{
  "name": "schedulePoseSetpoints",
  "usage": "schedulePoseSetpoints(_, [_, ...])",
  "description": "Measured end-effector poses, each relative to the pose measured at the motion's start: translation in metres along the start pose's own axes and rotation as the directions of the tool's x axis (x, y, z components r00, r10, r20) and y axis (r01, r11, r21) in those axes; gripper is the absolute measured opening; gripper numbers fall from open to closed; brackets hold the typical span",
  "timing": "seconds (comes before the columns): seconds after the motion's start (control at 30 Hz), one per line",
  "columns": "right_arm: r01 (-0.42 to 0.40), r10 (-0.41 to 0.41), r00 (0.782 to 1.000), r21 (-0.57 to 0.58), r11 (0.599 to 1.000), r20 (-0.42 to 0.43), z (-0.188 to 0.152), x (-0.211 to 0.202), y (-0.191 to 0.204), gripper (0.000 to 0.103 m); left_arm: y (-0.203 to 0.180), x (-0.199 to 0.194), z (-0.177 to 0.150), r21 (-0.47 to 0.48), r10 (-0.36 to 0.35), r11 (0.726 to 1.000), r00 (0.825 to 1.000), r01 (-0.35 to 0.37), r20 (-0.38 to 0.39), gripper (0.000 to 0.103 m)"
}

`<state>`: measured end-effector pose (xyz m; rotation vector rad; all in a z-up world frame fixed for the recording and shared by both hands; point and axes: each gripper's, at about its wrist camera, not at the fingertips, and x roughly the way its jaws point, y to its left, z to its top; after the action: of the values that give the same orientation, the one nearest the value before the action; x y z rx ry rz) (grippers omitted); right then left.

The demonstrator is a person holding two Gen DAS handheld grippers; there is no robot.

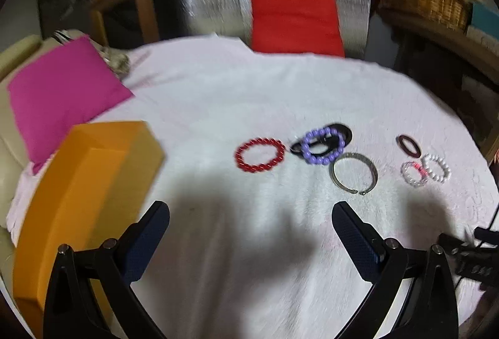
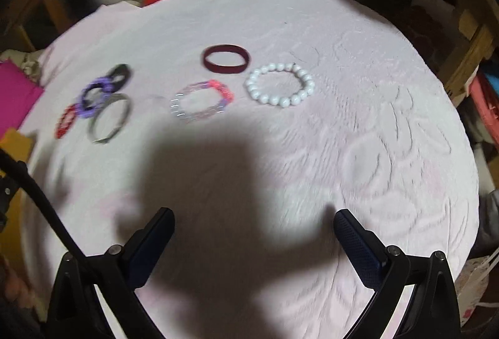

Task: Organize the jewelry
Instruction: 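Move both tools toward the bracelets on the table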

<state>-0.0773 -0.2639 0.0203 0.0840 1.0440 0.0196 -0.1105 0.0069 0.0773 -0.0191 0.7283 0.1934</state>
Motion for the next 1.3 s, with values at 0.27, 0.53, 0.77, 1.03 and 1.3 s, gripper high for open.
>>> schedulePoseSetpoints(0.27, [-0.188, 0.164, 0.813, -0.014, 0.982, 0.559, -0.043, -0.142, -0.022, 0.103, 0.03, -0.043, 0.009, -0.044, 0.002, 0.999, 0.971, 0.009, 0.239, 0.103])
schedulePoseSetpoints(0.53, [-0.356, 0.319, 0.922, 0.16, 0.921, 0.218, -0.009, -0.061, -0.036, 0.103, 0.046, -0.014, 0.017, -0.145, -0.037, 0.988, 0.995, 0.05, 0.09, 0.103])
schedulePoseSetpoints(0.77, [-0.306, 0.275, 0.934, 0.11, 0.946, 0.229, -0.006, -0.071, -0.011, 0.103, 0.026, -0.021, 0.012, -0.071, -0.016, 0.997, 0.994, 0.024, 0.108, 0.103])
schedulePoseSetpoints(1.03, [-0.238, 0.225, 0.952, 0.043, 0.97, 0.209, -0.007, -0.069, 0.01, 0.103, 0.024, -0.023, 0.014, -0.06, -0.004, 0.998, 0.994, 0.01, 0.105, 0.103])
schedulePoseSetpoints(1.3, [-0.265, 0.248, 0.95, 0.066, 0.962, 0.19, -0.007, -0.066, 0.009, 0.102, 0.021, -0.025, 0.014, -0.045, 0.007, 0.999, 0.994, -0.002, 0.11, 0.103])
